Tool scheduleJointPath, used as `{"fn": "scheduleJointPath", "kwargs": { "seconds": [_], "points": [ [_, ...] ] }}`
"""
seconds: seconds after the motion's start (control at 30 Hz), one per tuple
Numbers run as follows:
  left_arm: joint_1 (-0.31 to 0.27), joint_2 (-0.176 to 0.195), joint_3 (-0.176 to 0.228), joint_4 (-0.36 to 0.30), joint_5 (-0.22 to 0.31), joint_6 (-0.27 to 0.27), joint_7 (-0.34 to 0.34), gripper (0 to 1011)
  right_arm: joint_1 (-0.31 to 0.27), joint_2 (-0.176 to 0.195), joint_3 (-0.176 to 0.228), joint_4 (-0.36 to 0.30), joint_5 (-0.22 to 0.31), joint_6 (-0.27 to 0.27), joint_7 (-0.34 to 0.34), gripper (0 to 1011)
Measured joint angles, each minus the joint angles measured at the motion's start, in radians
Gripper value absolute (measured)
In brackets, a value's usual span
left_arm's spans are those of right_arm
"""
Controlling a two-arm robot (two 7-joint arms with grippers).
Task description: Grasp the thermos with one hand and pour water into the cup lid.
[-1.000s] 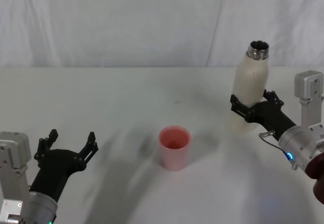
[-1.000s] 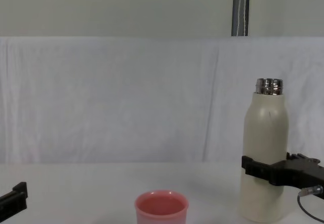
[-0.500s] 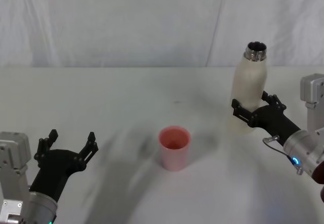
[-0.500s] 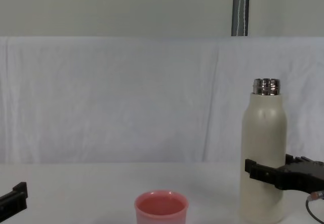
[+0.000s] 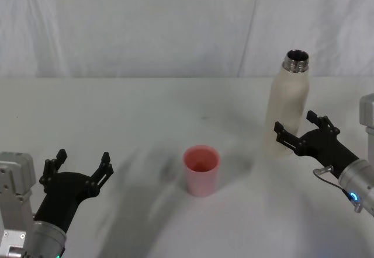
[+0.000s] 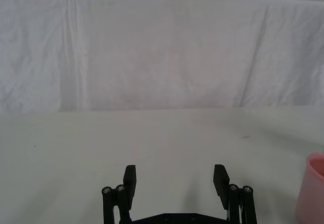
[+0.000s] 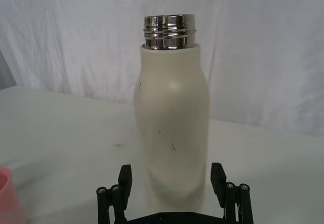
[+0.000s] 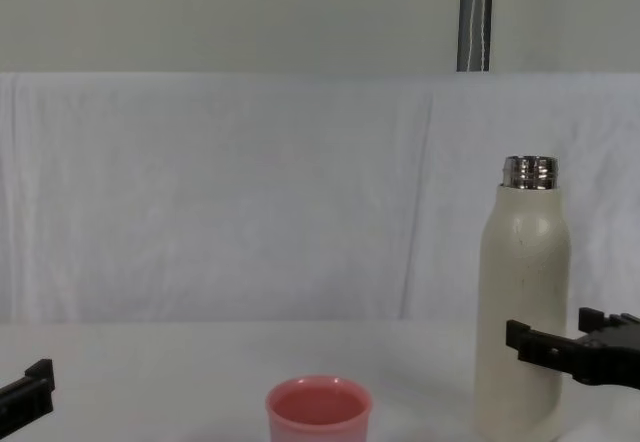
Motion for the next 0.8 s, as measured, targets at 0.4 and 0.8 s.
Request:
{"fn": "scheduleJointPath", "kwargs": {
  "seconds": [0.4, 0.8],
  "points": [
    [0.000, 0.000, 0.000, 0.000, 0.000, 0.000, 0.000, 1001, -0.075, 0.026, 0.016, -0.086, 0.009, 0.008, -0.030, 1003],
    [0.000, 0.000, 0.000, 0.000, 0.000, 0.000, 0.000, 1001, -0.133, 0.009, 0.025, -0.119, -0.016, -0.069, -0.064, 1003]
  ]
}}
